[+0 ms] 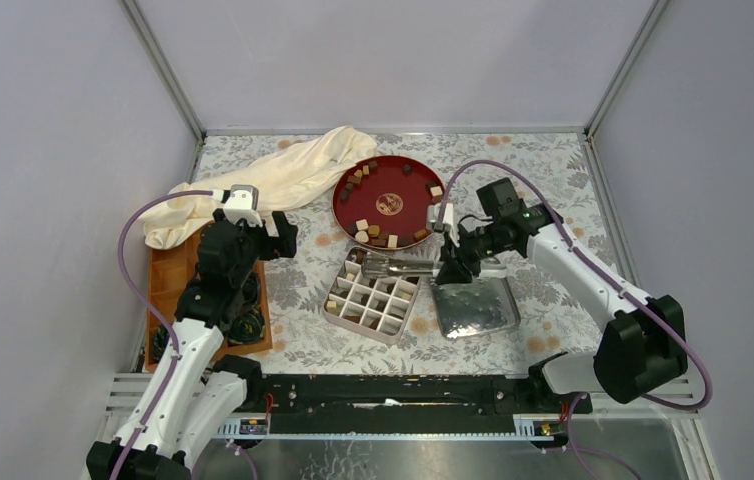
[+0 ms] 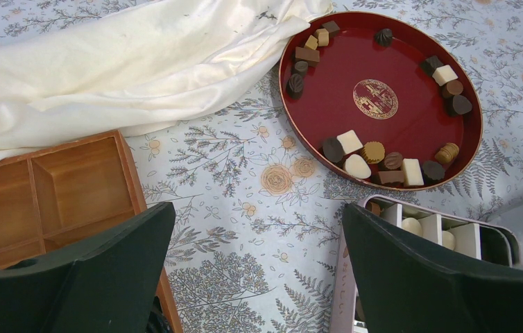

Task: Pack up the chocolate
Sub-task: Place the fake chocolate in the packing box, then move the fake chocolate to the plate.

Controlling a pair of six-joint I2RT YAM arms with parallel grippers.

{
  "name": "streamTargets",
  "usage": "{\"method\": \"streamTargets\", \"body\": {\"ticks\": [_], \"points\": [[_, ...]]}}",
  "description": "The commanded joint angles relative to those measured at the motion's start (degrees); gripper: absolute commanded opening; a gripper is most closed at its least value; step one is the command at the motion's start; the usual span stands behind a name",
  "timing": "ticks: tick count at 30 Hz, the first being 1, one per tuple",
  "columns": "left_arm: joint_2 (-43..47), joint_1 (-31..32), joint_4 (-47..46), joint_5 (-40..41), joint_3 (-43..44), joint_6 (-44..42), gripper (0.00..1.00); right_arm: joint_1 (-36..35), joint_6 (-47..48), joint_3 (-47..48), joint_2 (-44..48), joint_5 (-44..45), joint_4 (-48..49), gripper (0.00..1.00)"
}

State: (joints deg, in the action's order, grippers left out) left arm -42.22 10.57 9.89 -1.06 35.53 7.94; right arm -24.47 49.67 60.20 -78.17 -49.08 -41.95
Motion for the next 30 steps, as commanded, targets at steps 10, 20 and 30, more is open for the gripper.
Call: {"method": "streamTargets", "body": {"ticks": [10, 20, 30], "points": [[0.6, 0.3, -2.7, -0.8, -0.5, -1.1, 0.99, 4.4, -17.3, 17.3, -12.2, 18.6, 3.2, 0.42], [0.8, 0.3, -2.8, -0.9, -0.4, -1.0, 0.99, 3.8, -14.9, 25.9, -23.7, 28.3, -1.3, 0.44], [0.6, 0.3, -2.8, -1.0, -0.4, -1.1, 0.99, -0.5, -13.6, 32.0, -30.7, 27.1, -4.8, 0.47]]}}
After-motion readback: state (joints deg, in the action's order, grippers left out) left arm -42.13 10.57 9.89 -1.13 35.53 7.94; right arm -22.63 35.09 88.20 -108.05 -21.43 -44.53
